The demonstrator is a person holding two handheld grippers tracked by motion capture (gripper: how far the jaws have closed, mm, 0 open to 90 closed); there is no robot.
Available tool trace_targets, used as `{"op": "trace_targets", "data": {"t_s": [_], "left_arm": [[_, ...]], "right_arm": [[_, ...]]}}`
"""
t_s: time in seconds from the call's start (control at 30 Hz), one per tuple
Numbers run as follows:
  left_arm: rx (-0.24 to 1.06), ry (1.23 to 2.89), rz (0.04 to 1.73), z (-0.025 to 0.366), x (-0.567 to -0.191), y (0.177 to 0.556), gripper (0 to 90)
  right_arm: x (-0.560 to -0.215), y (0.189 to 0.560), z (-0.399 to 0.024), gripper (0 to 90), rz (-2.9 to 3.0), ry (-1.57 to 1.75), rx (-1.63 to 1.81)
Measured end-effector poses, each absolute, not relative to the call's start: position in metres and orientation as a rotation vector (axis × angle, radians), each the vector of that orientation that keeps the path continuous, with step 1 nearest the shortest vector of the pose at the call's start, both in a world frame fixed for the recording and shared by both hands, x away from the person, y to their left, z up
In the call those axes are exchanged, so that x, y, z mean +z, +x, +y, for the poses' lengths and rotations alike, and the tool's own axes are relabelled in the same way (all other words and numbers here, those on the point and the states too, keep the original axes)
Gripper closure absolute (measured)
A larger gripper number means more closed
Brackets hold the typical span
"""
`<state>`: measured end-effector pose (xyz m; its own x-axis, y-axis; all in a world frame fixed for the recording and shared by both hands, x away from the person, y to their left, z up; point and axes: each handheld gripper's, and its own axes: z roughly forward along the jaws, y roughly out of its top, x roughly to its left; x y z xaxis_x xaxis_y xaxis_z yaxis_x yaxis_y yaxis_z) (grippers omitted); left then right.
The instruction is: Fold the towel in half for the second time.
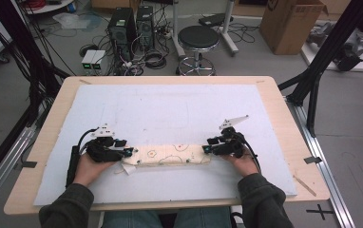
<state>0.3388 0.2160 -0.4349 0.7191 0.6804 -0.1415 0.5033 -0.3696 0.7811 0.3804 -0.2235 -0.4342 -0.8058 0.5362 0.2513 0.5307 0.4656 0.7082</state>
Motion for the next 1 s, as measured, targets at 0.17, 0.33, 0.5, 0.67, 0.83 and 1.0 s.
{"op": "trace_targets", "data": {"t_s": [0.17,0.33,0.5,0.67,0.83,1.0], "left_arm": [[0.235,2.082,0.892,0.2138,-0.4377,0.3387,58.6],[0.226,2.089,0.890,0.2142,-0.4385,0.3377,66.8],[0.239,2.090,0.888,0.2136,-0.4385,0.3365,76.6],[0.252,2.088,0.887,0.2134,-0.4379,0.3356,81.3],[0.271,2.088,0.879,0.2134,-0.4357,0.3341,82.3],[0.289,2.067,0.878,0.2139,-0.4323,0.3327,82.3]], "right_arm": [[-0.4374,0.3805,-0.2213,61.7,2.726,0.972,1.254],[-0.4390,0.3798,-0.2207,68.1,2.750,0.975,1.247],[-0.4394,0.3789,-0.2203,76.0,2.765,0.973,1.259],[-0.4382,0.3782,-0.2205,78.7,2.762,0.954,1.264],[-0.4345,0.3756,-0.2205,79.4,2.745,0.946,1.265],[-0.4310,0.3734,-0.2217,79.6,2.723,0.929,1.269]]}}
